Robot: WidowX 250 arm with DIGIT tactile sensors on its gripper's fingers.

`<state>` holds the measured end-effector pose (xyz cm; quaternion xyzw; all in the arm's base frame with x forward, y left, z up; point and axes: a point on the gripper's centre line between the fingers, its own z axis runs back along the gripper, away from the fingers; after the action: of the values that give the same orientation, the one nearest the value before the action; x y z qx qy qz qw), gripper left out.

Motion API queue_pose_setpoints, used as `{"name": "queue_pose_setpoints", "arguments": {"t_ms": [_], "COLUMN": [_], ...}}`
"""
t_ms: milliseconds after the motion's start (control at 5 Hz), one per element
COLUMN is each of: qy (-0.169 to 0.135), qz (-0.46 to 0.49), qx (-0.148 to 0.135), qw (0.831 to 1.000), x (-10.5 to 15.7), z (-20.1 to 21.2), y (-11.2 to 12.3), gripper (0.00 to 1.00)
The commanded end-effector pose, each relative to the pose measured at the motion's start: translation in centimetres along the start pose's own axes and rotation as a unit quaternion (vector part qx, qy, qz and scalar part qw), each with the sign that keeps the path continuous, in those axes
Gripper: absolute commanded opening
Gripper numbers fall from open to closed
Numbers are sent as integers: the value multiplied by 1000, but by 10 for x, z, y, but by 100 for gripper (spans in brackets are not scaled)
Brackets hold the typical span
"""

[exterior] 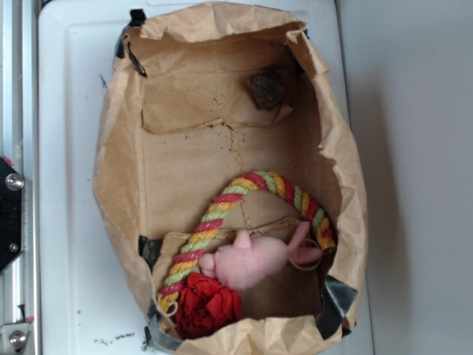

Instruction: Grab the rock.

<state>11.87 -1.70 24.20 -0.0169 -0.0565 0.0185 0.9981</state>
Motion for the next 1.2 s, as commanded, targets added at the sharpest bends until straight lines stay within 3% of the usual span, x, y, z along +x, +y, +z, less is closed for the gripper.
{"name": "queue_pose_setpoints", "arguments": {"t_ms": [0, 400, 600, 800, 1000], "qy": [0, -59, -90, -151, -182], "qz": [0, 67, 100, 148, 162], "qx": [0, 40, 36, 18, -5], "qw": [1000, 995, 990, 977, 970], "x": [0, 75, 98, 122, 144], "z": [0, -22, -26, -36, -52], "y": [0, -4, 2, 11, 18], "gripper": [100, 100, 100, 100, 100]}}
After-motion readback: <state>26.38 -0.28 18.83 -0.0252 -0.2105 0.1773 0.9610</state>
